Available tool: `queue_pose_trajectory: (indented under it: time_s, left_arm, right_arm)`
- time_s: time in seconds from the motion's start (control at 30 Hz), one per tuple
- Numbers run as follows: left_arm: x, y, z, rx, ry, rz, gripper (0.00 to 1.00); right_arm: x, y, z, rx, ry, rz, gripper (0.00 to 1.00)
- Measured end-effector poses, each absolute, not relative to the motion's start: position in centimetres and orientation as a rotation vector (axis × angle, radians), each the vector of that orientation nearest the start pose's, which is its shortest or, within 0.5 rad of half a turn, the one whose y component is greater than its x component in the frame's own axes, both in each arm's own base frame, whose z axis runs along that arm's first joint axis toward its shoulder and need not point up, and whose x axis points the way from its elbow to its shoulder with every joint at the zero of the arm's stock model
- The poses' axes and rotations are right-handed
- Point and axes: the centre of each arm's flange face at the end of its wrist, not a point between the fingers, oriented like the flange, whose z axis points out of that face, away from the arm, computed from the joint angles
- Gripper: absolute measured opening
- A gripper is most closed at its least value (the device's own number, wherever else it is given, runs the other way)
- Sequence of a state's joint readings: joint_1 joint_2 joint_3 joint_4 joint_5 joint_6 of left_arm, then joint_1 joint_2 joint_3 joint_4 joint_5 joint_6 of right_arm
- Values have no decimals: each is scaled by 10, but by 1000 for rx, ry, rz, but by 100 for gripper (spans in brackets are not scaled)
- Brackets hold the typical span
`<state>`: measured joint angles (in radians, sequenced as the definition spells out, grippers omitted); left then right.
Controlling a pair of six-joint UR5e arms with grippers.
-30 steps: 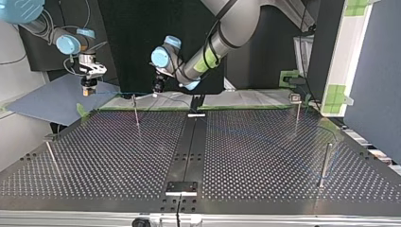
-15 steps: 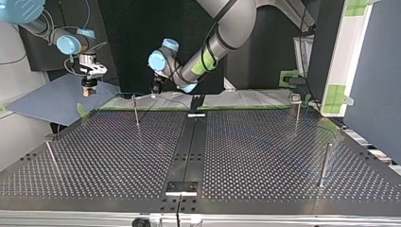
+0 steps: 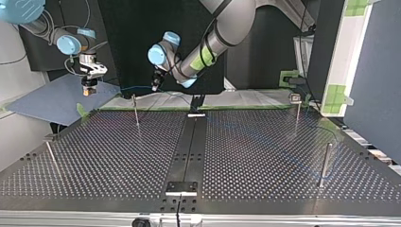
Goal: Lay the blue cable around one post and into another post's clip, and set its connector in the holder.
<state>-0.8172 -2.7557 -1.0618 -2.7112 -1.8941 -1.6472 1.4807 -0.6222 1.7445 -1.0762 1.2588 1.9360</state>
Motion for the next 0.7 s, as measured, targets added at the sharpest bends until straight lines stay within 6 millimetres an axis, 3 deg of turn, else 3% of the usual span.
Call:
queue_pose_trajectory:
  time_s: [0.4, 0.7]
  left_arm:
    - [463, -650, -1, 412, 1696, -380, 0]
    - [466, -649, -1, 386, 1711, -440, 0]
  right_arm:
    - [108, -619, -46, 1219, -1442, 1614, 0]
    - [108, -619, -46, 1216, -1443, 1621, 0]
